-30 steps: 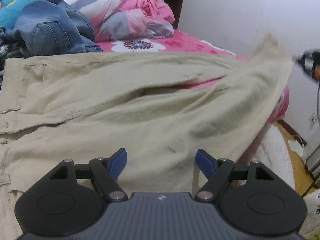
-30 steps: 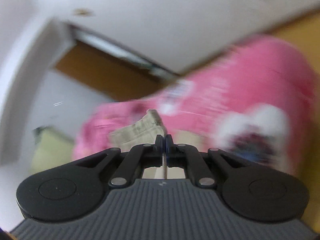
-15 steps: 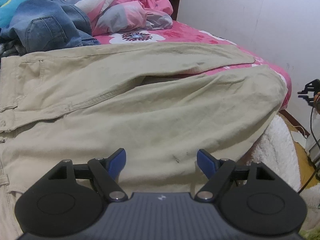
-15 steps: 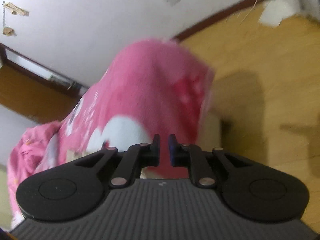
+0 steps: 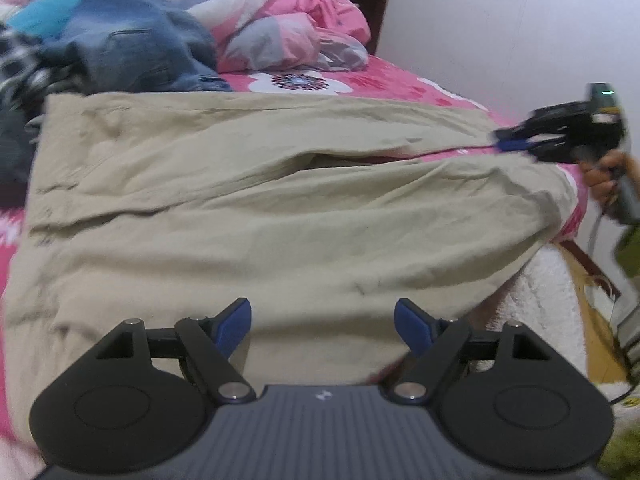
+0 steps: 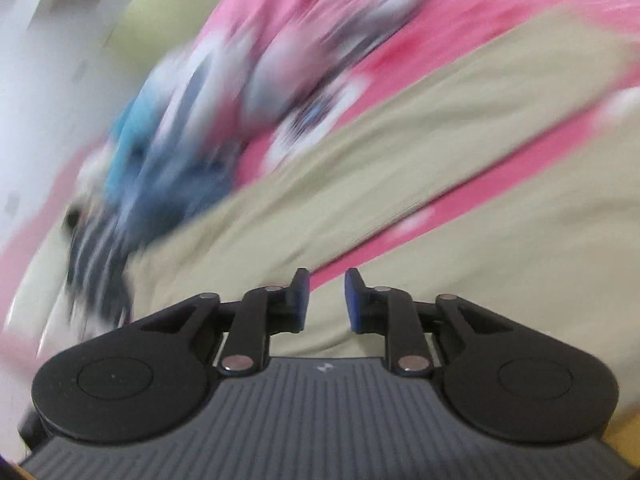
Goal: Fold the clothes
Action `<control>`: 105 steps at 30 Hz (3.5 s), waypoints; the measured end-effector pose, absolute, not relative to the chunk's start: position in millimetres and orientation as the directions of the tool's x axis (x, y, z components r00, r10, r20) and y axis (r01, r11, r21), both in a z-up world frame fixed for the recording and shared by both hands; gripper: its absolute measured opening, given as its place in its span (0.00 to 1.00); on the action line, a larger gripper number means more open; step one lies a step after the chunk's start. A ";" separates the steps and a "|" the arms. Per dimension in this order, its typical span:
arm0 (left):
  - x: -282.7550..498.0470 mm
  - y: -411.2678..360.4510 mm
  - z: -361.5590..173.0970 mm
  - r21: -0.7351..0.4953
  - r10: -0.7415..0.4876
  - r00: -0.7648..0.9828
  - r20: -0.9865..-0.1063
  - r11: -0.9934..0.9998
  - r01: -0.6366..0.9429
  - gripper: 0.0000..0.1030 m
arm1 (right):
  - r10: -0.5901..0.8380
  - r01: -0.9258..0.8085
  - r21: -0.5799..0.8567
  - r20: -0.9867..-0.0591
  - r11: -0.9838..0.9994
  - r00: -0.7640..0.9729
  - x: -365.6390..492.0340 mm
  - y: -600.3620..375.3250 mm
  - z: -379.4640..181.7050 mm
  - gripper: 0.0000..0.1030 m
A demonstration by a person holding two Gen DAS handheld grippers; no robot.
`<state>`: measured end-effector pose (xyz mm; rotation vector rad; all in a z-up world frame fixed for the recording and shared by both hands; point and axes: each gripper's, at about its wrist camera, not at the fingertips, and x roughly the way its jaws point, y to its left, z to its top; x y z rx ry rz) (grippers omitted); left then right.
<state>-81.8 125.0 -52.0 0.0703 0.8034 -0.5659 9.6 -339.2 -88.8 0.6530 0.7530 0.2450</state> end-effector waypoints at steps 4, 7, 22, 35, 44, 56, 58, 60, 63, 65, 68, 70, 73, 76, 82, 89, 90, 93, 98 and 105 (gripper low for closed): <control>-106.6 150.3 -55.1 -0.214 -0.490 0.546 -0.680 0.844 0.491 0.82 | 0.463 0.060 0.619 -0.645 0.783 0.609 55.1 -295.1 -121.3 0.22; -113.2 166.2 -62.3 -0.264 -0.499 0.542 -0.676 0.851 0.454 0.82 | 0.356 0.171 0.628 -0.621 0.759 0.699 47.9 -296.2 -116.7 0.23; -120.3 237.6 -92.8 -0.464 -0.479 0.621 -0.620 0.863 0.202 0.81 | 0.569 0.023 0.857 -0.362 0.515 0.738 -89.5 -252.6 -92.4 0.53; -115.9 258.4 -101.7 -0.591 -0.513 0.689 -0.512 0.792 0.151 0.81 | 0.789 0.241 0.925 -0.377 0.294 0.486 -108.3 -168.6 -163.9 0.60; -115.5 264.0 -101.8 -0.644 -0.547 0.715 -0.436 0.744 0.176 0.80 | 0.778 0.280 0.926 -0.367 0.254 0.510 -101.3 -161.5 -178.2 0.61; -112.9 272.6 -96.9 -0.699 -0.595 0.737 -0.321 0.674 0.239 0.80 | 0.686 0.179 0.982 -0.175 0.066 0.706 -103.8 -188.9 -165.3 0.62; -108.1 270.5 -99.9 -0.697 -0.592 0.731 -0.339 0.680 0.228 0.80 | 0.674 0.175 0.983 -0.167 0.057 0.719 -102.4 -192.8 -164.0 0.63; -103.9 268.3 -104.0 -0.700 -0.593 0.720 -0.361 0.682 0.211 0.80 | 0.672 0.169 0.984 -0.164 0.058 0.722 -100.6 -192.9 -162.8 0.63; -97.9 265.6 -110.0 -0.710 -0.599 0.700 -0.388 0.679 0.186 0.79 | 0.685 0.151 0.987 -0.150 0.059 0.713 -97.8 -186.9 -161.2 0.63; -93.5 266.5 -108.7 -0.712 -0.594 0.696 -0.403 0.682 0.170 0.74 | 0.696 0.139 0.988 -0.141 0.060 0.704 -96.1 -181.9 -160.6 0.63; -87.6 272.7 -102.9 -0.722 -0.585 0.700 -0.410 0.677 0.142 0.50 | 0.720 0.156 0.987 -0.142 0.047 0.680 -104.3 -176.8 -166.4 0.63; -85.1 278.7 -98.5 -0.740 -0.580 0.711 -0.398 0.661 0.125 0.30 | 0.738 0.174 0.984 -0.146 0.040 0.659 -109.0 -169.9 -171.8 0.63; -82.1 283.6 -90.7 -0.755 -0.571 0.729 -0.376 0.645 0.116 0.15 | 0.761 0.203 0.978 -0.166 0.047 0.627 -112.8 -160.0 -180.4 0.63; -80.0 283.1 -81.2 -0.755 -0.561 0.749 -0.352 0.643 0.127 0.09 | 0.780 0.218 0.974 -0.186 0.065 0.597 -111.7 -152.1 -186.1 0.63; -75.6 280.7 -65.8 -0.751 -0.548 0.775 -0.316 0.643 0.148 0.08 | 0.693 0.259 0.963 -0.240 0.079 0.680 -101.0 -156.2 -194.5 0.57; -74.0 279.9 -70.4 -0.742 -0.543 0.769 -0.338 0.656 0.137 0.08 | 0.477 0.159 0.980 -0.198 0.121 0.856 -124.2 -199.4 -167.6 0.44; -73.1 280.2 -71.9 -0.743 -0.544 0.765 -0.343 0.656 0.134 0.09 | 0.455 0.163 0.978 -0.206 0.131 0.867 -125.6 -204.8 -166.2 0.42; -70.8 281.1 -76.8 -0.744 -0.544 0.756 -0.363 0.658 0.116 0.15 | 0.395 0.180 0.972 -0.225 0.149 0.891 -129.6 -221.1 -163.6 0.37; -68.0 280.4 -84.0 -0.742 -0.528 0.753 -0.392 0.666 0.080 0.18 | 0.327 0.213 0.956 -0.270 0.200 0.906 -126.2 -240.5 -163.7 0.25; -70.1 269.8 -67.0 -0.663 -0.462 0.799 -0.384 0.741 0.109 0.06 | 0.284 0.192 0.905 -0.311 0.379 0.907 -113.3 -246.3 -137.7 0.07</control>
